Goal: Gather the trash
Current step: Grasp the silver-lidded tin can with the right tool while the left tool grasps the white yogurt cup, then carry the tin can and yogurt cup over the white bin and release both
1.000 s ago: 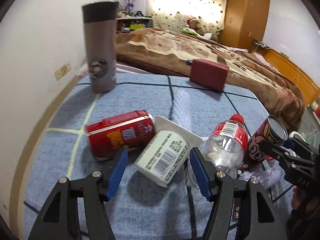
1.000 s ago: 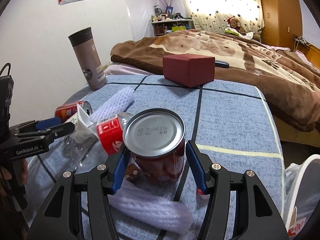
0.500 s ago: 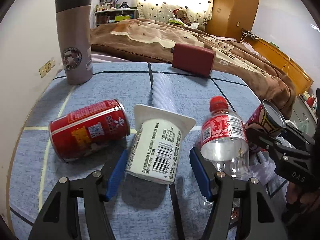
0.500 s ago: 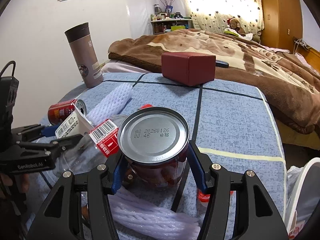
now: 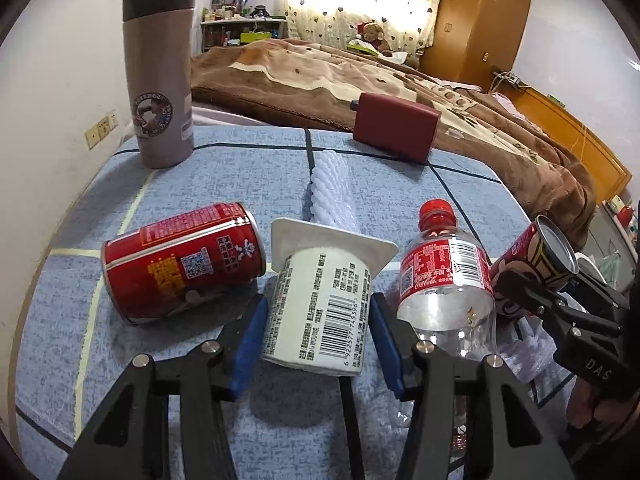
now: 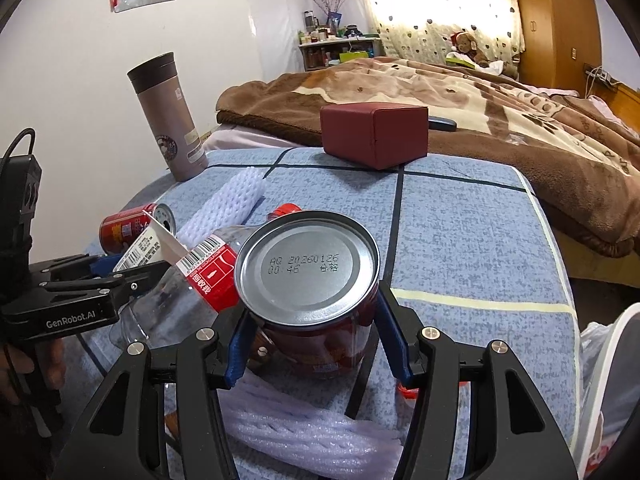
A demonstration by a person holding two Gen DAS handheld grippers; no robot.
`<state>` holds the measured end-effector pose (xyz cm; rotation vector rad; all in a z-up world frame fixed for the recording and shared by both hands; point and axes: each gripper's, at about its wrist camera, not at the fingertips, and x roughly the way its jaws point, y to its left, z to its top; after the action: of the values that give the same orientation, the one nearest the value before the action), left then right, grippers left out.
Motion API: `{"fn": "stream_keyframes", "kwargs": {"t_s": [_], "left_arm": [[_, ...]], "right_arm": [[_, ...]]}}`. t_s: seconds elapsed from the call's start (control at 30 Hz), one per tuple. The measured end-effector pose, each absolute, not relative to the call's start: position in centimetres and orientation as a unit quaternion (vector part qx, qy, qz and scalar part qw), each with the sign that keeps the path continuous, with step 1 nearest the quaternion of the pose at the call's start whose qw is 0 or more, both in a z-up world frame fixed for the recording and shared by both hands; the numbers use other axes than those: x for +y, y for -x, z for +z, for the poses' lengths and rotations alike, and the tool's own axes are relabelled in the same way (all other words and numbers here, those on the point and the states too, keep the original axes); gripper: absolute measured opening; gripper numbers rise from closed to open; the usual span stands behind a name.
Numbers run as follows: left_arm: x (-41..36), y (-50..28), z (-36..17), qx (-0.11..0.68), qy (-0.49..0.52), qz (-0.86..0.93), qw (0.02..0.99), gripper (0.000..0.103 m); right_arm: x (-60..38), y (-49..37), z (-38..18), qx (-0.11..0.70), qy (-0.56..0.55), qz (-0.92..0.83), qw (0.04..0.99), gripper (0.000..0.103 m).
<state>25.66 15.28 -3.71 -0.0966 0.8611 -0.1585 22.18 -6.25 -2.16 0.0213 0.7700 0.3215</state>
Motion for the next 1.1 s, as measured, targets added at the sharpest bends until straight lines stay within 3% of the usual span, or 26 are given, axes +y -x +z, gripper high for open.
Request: {"fn": "stream_keyframes", "kwargs": {"t_s": [1.1], "left_arm": [[12.4,-19.2,1.2,0.364,0.063,-0.082,0.926,0.054]], "right_arm": [[-9.6,-18.9,0.6,0.340,-0.048,0.162,0.925,0.056]]}}
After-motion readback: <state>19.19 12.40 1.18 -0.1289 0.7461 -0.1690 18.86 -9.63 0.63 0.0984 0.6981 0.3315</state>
